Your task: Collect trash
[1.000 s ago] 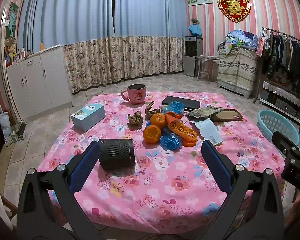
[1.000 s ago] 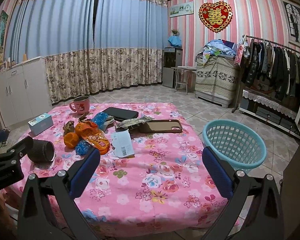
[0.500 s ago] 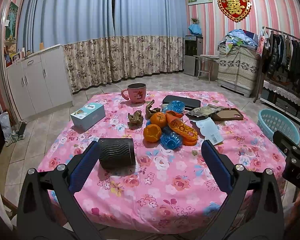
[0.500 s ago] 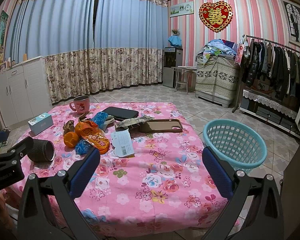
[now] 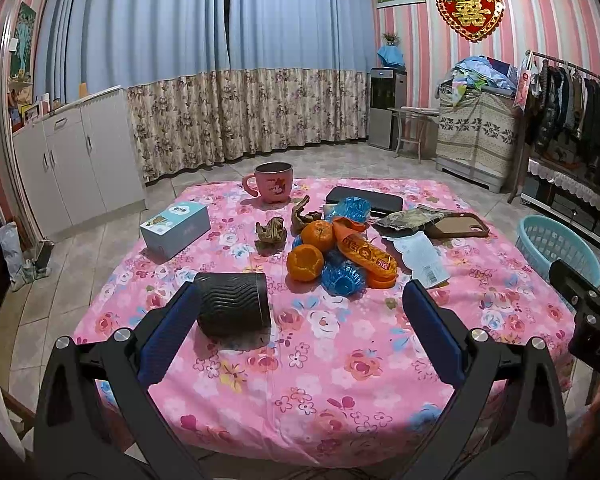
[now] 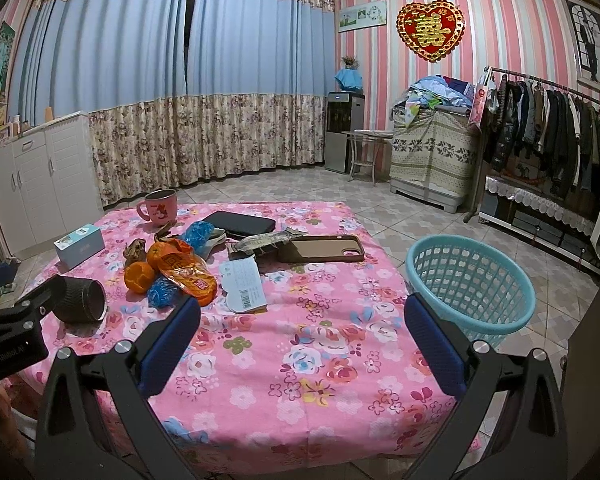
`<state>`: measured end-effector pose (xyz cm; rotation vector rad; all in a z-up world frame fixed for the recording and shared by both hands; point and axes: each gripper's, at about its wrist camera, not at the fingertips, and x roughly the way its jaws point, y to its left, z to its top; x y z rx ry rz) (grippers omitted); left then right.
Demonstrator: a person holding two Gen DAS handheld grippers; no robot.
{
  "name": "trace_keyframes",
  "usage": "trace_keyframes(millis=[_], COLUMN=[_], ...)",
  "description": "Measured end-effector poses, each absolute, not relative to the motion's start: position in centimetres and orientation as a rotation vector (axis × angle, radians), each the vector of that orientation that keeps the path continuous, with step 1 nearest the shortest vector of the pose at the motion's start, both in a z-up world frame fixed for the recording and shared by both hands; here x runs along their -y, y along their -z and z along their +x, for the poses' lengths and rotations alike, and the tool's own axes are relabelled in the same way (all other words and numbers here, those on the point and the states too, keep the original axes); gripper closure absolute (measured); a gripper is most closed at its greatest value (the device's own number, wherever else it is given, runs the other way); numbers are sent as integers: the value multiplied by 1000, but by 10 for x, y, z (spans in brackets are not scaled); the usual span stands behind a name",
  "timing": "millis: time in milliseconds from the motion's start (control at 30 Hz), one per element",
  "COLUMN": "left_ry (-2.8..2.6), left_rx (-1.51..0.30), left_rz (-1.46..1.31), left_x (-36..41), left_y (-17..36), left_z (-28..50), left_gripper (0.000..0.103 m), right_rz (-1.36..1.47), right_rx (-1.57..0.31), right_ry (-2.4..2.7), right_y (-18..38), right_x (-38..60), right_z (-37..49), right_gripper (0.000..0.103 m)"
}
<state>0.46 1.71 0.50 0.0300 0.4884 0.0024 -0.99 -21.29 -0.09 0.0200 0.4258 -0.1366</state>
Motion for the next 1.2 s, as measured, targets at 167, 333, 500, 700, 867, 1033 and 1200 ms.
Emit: trace_keyframes(millis=[167, 333, 500, 700, 867, 1033, 1200], left_ry=[-4, -5, -11, -36, -57, -99, -152], left_rx=[-491, -493, -505, -538, -584, -616, -660], left_rz=[31, 33, 34, 33, 42, 38, 58], left_x=[-14, -15, -18, -21, -19, -23, -37], left_y=[11, 12, 20, 30, 38, 47, 53], left_z=[2, 2, 3, 13, 26, 39, 59], left_gripper=[5, 5, 5, 5, 5, 5, 5], right_rz=[20, 22, 27, 40, 50, 60, 34], right_rx=[-426, -427, -433, -451, -471, -489, -498], right_ry=[137, 137, 143, 160, 173, 184, 190], right_y=[1, 4, 12, 18, 21, 25, 29], right_x=[213, 214, 217, 222, 229, 234, 235], right_z=[-10, -9, -4, 3, 9, 15, 24], right_gripper=[4, 4, 4, 4, 4, 4, 4])
